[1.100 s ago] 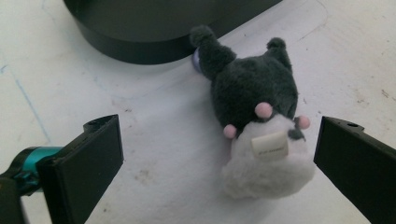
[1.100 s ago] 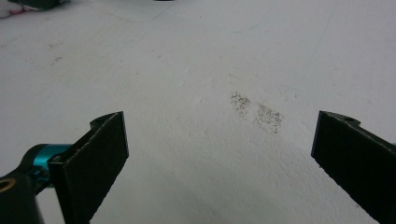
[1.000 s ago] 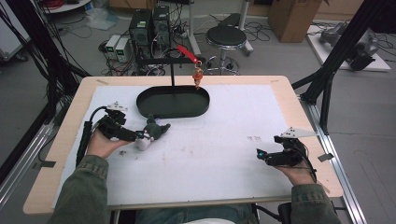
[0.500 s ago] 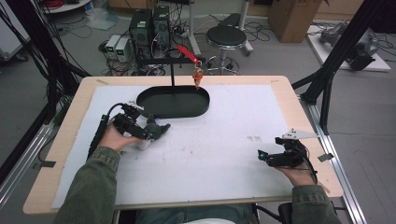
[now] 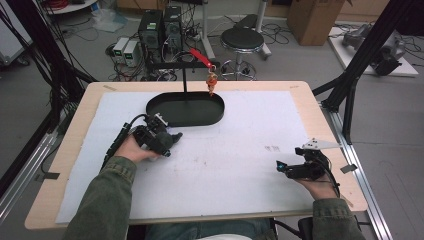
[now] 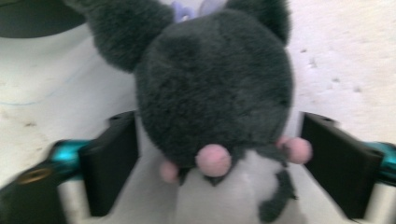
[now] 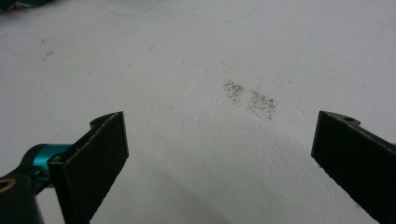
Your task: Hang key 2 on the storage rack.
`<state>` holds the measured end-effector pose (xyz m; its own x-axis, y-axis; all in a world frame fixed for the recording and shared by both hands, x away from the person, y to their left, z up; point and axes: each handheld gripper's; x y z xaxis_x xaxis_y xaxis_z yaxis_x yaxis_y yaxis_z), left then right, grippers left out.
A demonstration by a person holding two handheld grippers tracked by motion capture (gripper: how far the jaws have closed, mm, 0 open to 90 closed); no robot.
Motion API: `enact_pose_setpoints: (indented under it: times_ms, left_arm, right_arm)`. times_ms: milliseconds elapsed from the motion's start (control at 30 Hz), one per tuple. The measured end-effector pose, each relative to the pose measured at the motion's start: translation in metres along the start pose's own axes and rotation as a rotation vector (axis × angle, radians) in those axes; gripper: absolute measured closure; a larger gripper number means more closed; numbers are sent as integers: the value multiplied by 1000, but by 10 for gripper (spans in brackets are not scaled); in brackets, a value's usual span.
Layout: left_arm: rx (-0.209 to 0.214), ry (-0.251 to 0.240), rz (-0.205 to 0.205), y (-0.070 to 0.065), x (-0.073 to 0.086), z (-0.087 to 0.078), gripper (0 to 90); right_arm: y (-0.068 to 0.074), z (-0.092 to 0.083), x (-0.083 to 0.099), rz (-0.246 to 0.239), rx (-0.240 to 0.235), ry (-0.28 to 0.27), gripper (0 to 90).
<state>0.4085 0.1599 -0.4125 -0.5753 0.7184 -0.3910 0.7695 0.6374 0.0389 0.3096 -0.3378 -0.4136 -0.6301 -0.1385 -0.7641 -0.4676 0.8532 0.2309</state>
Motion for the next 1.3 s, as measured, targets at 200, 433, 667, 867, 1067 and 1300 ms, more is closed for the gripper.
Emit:
enact_pose_setpoints:
  times_ms: [200,433,667,867,1067,1300]
  left_arm:
    - [-2,0,17,1,3,-5,454]
    - [7,-41,1,1,3,-15,458]
    - [3,-70,32,-1,2,-28,464]
    - [-7,-90,48,3,-4,-40,468]
    - [-9,-126,48,7,-11,-53,468]
    - [-28,-147,57,13,-21,-66,468]
  right_arm:
    - [-1,1,1,17,4,17,29]
    - [-1,2,0,11,1,17,29]
    - [-1,3,1,19,4,20,29]
    - [1,3,0,7,1,15,29]
    - [1,3,0,9,0,18,29]
    - [2,3,0,5,-4,20,29]
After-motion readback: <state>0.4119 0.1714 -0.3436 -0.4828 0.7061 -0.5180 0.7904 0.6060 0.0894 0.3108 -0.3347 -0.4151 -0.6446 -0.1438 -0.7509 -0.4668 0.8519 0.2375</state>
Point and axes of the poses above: each handheld gripper's, and its own axes: z roughly forward along the jaws, x roughly out of its underside, y roughly to its left, and after that the axes turned 10 degrees about z, right-handed
